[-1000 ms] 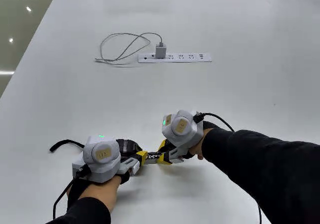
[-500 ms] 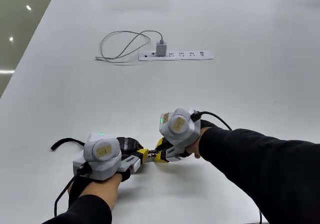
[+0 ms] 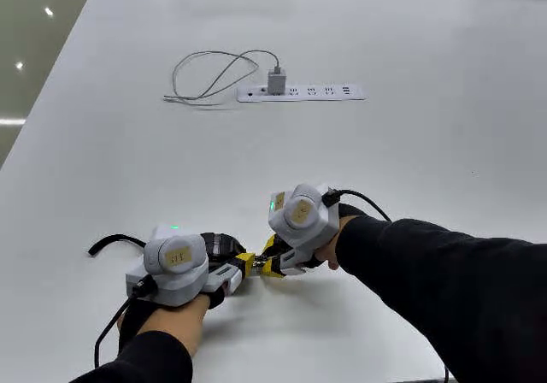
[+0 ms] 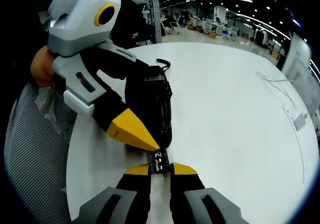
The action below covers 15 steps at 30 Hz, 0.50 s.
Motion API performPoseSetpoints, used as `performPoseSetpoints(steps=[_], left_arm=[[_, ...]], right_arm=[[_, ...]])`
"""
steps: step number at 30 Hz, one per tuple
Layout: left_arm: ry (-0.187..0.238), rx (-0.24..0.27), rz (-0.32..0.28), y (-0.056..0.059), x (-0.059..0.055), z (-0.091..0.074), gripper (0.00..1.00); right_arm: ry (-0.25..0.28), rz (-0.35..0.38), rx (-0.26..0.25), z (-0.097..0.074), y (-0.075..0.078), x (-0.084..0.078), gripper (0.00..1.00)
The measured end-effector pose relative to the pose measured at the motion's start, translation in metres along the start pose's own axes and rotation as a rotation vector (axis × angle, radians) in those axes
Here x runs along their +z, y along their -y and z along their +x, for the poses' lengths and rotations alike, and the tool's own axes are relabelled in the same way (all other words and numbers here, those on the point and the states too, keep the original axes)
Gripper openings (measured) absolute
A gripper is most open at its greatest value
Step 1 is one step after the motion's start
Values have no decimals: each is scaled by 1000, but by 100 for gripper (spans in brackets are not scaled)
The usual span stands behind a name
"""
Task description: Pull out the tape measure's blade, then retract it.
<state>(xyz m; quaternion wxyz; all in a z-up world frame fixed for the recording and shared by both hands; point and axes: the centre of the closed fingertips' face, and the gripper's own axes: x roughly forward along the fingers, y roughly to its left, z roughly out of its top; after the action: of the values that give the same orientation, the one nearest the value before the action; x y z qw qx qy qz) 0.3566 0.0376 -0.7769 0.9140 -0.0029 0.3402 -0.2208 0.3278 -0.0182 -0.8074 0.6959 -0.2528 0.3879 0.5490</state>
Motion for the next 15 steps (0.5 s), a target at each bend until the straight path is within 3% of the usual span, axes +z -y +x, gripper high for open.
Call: performPoseSetpoints(steps=[15], left_arm=[[-5,1,-5,0,0,0,61]], right_arm=[[11,-5,14,4,-3,6,10]])
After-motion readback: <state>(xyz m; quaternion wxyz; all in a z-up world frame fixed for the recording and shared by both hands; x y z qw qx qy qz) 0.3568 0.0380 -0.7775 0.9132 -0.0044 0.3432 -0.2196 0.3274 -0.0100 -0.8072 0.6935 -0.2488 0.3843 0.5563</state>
